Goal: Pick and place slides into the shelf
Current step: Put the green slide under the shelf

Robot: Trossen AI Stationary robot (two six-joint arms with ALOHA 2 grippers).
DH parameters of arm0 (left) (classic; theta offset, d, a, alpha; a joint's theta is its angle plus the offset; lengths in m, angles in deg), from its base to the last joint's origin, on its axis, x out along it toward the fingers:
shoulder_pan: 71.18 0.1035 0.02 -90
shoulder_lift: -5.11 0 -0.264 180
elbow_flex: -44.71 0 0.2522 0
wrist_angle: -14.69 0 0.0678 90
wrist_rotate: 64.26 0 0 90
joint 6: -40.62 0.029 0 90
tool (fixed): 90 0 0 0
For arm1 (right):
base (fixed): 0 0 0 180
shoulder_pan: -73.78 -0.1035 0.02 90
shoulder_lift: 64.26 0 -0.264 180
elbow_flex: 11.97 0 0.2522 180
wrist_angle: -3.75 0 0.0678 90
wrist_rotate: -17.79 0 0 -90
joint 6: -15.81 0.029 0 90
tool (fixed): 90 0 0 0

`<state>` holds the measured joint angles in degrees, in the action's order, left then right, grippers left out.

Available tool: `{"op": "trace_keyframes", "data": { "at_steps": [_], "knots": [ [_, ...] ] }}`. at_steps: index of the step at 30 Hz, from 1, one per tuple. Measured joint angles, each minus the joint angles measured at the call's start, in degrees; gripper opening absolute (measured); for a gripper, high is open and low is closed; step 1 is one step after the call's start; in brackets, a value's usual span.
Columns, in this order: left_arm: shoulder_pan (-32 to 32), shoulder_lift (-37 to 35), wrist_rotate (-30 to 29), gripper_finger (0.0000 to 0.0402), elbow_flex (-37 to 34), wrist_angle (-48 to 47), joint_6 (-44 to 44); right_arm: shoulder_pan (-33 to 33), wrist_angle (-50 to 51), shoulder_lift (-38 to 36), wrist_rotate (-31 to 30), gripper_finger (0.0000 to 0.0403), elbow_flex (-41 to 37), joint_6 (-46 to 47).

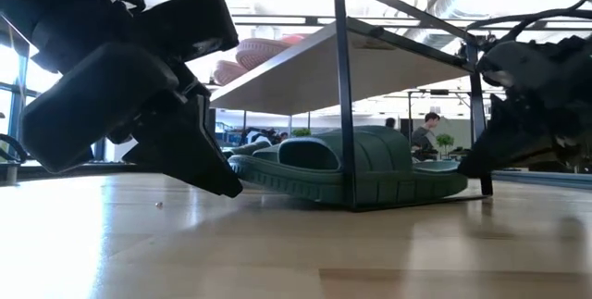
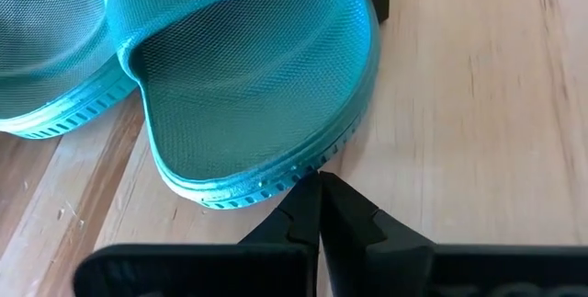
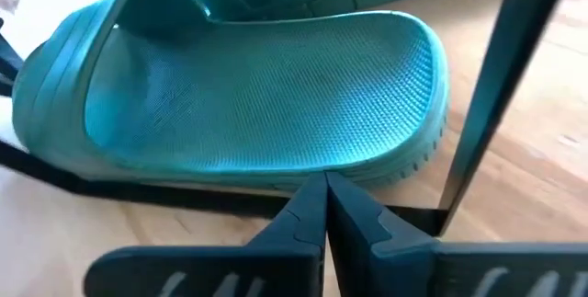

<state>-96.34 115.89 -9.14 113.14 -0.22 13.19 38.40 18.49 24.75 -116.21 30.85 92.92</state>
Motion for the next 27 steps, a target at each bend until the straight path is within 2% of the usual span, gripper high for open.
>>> {"op": "trace_keyframes", "data": {
  "at_steps": [13,17,23,27],
  "knots": [
    [0.1,0.0,0.0,0.0,0.0,3.1,0.1,1.6,2.3,0.0,-1.1,0.0,0.0,2.5],
    [0.0,0.0,0.0,0.0,0.0,2.7,0.1,-0.4,2.4,-0.7,-1.0,0.0,0.0,2.4],
    [0.1,0.0,0.0,0.0,0.0,2.6,0.1,-6.1,6.3,-6.3,-2.1,0.0,0.0,2.4],
    [0.1,0.0,0.0,0.0,0.0,2.6,0.1,-9.1,15.8,-12.5,-4.1,0.0,0.1,5.8]
  ]
}}
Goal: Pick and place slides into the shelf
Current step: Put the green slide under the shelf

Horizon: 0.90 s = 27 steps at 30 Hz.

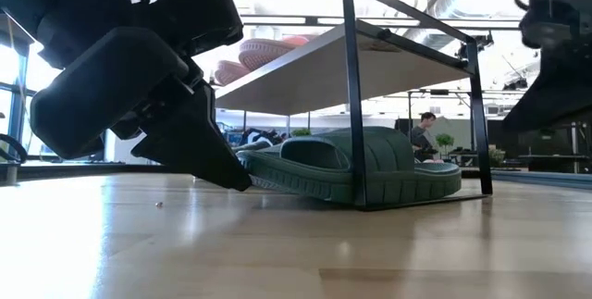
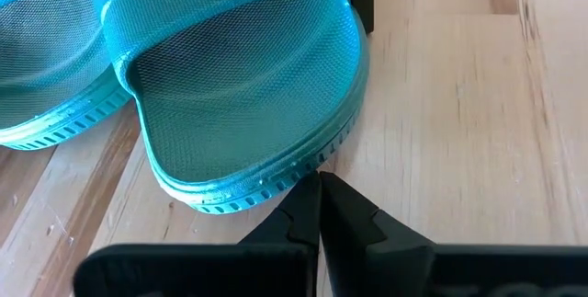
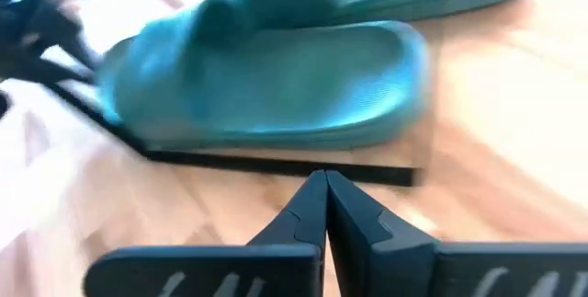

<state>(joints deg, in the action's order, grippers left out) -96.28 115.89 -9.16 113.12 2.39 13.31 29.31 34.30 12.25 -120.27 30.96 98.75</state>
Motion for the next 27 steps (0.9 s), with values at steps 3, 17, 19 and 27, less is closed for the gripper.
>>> {"op": "trace_keyframes", "data": {
  "at_steps": [3,17,19,27],
  "knots": [
    [0.0,0.0,0.0,0.0,0.0,0.0,0.0,-1.1,13.4,-4.2,-1.3,0.0,0.0,8.3],
    [1.1,0.0,1.1,0.0,0.0,0.5,0.2,2.9,17.9,-7.5,-4.8,0.0,0.0,8.8],
    [1.7,0.0,1.7,0.0,0.0,1.4,1.6,4.1,17.4,-7.5,-4.7,0.0,0.0,8.0],
    [2.9,0.0,2.6,0.0,0.0,2.6,3.5,6.1,11.4,-7.5,-3.6,0.0,-0.1,1.1]
  ]
}}
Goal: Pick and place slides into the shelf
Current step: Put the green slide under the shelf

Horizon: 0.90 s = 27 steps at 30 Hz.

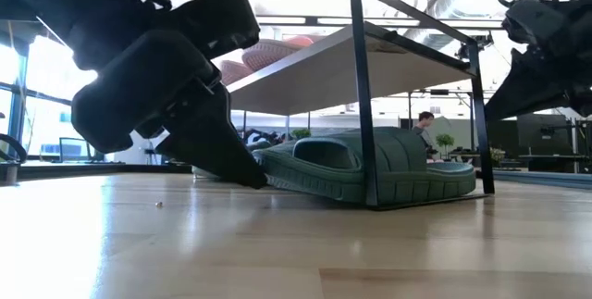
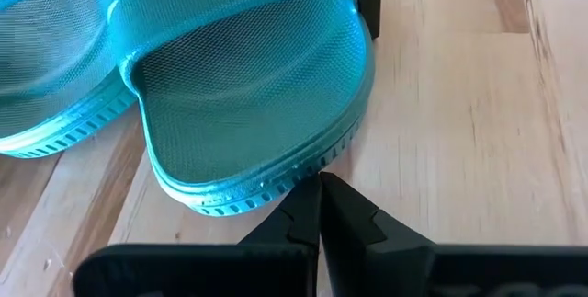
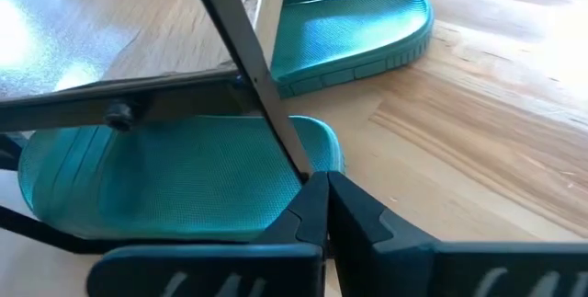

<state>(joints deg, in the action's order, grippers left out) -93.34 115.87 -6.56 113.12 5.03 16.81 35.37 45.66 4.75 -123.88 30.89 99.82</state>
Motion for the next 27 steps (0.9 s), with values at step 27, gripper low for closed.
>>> {"op": "trace_keyframes", "data": {
  "at_steps": [27],
  "knots": [
    [0.1,4.5,3.9,0.0,0.2,8.6,0.6,0.6,-2.6,0.0,2.4,0.0,0.0,-0.5]
  ]
}}
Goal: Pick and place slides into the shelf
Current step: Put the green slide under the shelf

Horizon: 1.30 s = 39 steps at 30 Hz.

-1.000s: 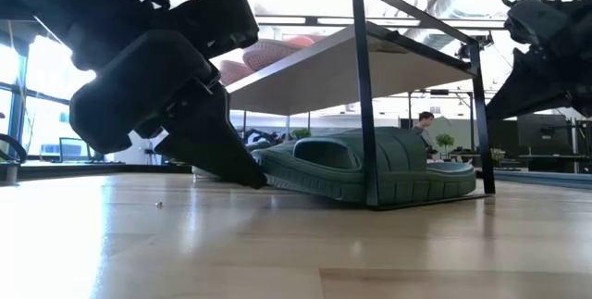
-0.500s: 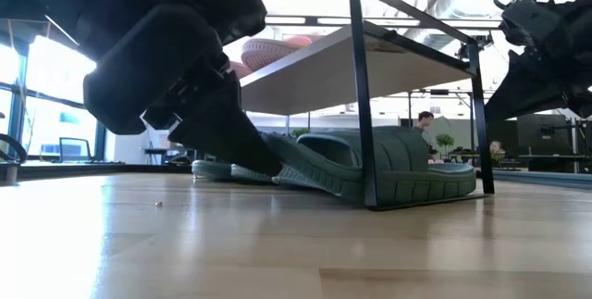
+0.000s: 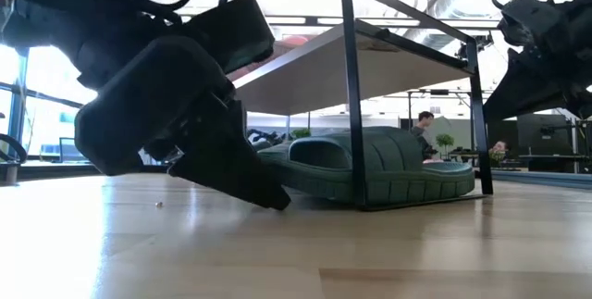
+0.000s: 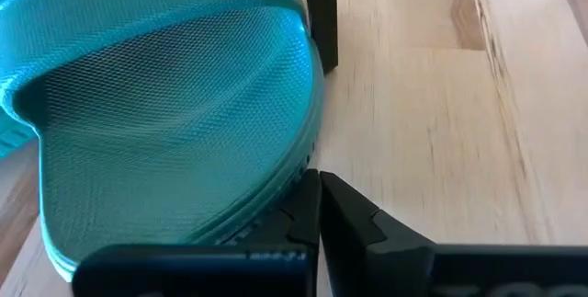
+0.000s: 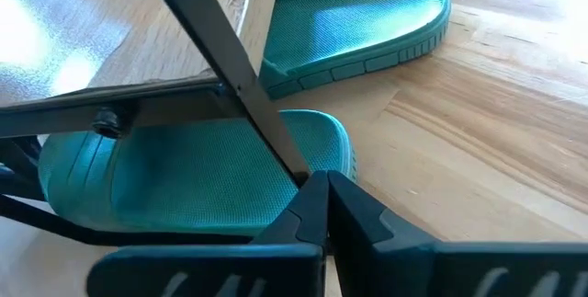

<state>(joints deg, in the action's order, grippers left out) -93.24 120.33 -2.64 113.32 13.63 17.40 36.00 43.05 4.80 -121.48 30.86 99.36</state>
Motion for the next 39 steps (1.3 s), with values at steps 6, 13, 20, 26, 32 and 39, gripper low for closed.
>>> {"op": "trace_keyframes", "data": {
  "at_steps": [6,13,20,26,32,39],
  "knots": [
    [-0.4,-4.4,2.0,0.0,0.7,-14.4,-2.5,0.0,0.3,0.0,0.4,0.0,0.1,0.0],
    [1.4,-9.1,10.2,0.0,7.2,-35.2,-0.2,-0.1,0.5,0.3,0.9,0.0,0.1,0.0],
    [6.6,-9.0,19.8,0.0,15.0,-44.4,-2.8,-0.1,-0.4,1.1,1.2,0.0,0.1,0.2],
    [9.2,-8.1,18.9,0.0,19.4,-51.9,-2.8,-0.1,-0.7,1.6,1.4,0.0,0.1,0.2],
    [7.9,-8.2,19.5,0.0,18.9,-54.9,-7.5,-0.1,-0.8,1.6,1.3,0.0,0.1,0.4],
    [6.3,-6.3,22.0,0.0,18.9,-50.9,-11.2,-0.1,-0.8,1.6,1.2,0.0,0.1,0.1]
  ]
}}
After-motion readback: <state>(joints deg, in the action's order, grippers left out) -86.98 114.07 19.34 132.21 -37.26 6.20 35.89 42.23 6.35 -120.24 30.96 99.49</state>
